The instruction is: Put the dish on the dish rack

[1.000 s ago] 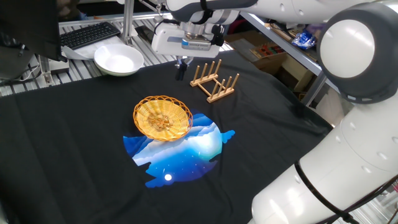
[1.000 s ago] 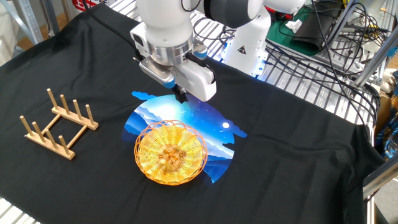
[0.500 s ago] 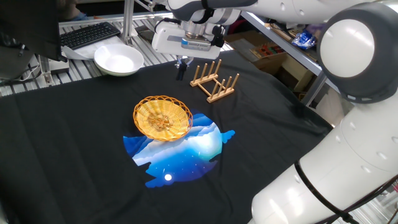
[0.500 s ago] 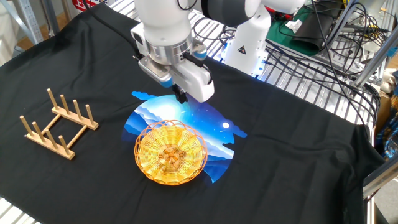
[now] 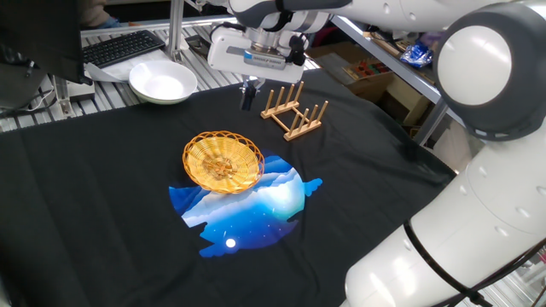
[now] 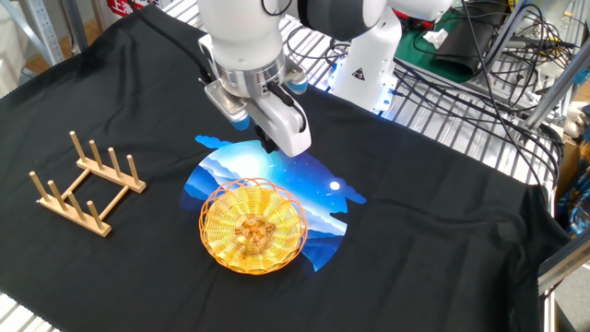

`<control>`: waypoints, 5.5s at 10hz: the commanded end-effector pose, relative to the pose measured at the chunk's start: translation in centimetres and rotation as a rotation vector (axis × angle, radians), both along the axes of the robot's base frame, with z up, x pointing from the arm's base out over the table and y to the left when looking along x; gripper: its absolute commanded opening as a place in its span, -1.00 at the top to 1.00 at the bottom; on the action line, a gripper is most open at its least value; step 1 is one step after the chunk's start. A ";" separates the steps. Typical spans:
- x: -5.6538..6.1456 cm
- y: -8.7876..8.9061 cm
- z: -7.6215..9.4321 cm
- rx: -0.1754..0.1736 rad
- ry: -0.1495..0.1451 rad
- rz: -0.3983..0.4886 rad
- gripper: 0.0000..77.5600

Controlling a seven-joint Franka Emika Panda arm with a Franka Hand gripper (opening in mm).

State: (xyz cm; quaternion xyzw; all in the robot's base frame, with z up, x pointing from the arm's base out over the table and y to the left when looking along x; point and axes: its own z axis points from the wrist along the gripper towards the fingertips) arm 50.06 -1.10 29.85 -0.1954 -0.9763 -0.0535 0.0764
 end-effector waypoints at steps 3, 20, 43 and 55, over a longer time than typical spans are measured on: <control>-1.1 -1.0 -1.3 0.005 -0.027 0.039 1.00; -4.2 -8.9 -9.8 0.120 -0.183 0.157 1.00; -4.4 -9.8 -11.6 0.147 -0.155 -0.039 1.00; -4.1 -10.3 -16.9 0.151 -0.211 0.001 1.00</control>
